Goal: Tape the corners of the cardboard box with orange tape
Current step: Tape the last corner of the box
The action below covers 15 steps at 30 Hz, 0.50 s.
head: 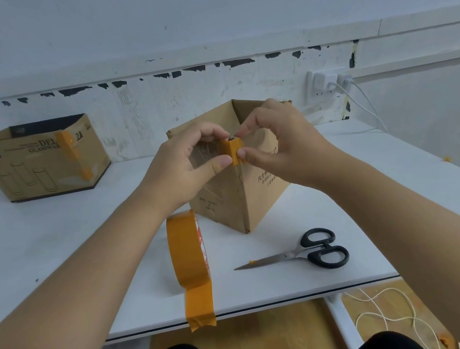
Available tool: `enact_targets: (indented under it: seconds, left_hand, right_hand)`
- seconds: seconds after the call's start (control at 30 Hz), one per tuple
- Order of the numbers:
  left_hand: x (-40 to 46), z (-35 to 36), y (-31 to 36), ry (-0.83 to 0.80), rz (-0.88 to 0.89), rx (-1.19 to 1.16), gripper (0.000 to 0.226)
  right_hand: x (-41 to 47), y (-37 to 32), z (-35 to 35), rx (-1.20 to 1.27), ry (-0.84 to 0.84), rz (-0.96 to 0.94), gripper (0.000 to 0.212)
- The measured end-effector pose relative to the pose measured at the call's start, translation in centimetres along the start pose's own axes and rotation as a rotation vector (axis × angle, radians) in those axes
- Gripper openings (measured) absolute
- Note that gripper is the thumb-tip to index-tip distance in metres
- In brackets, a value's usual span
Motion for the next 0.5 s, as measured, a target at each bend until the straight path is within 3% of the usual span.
enact_targets:
  seconds: [0.5]
  left_hand:
    - [-0.01,-0.01,0.03,-0.094,0.043,0.124,0.033]
  right_hand:
    - [-0.34,0.02,0.32,-0.144,0.011,-0.046,0.033]
Point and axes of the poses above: each hand's wrist, its own x-axis towards the middle knuckle, its own z-axis out of the palm, y = z × x, the point moved 2 cm from there along x, towards the middle knuckle, and after that the axes turned 9 degrees about z, right-handed, at the moved point
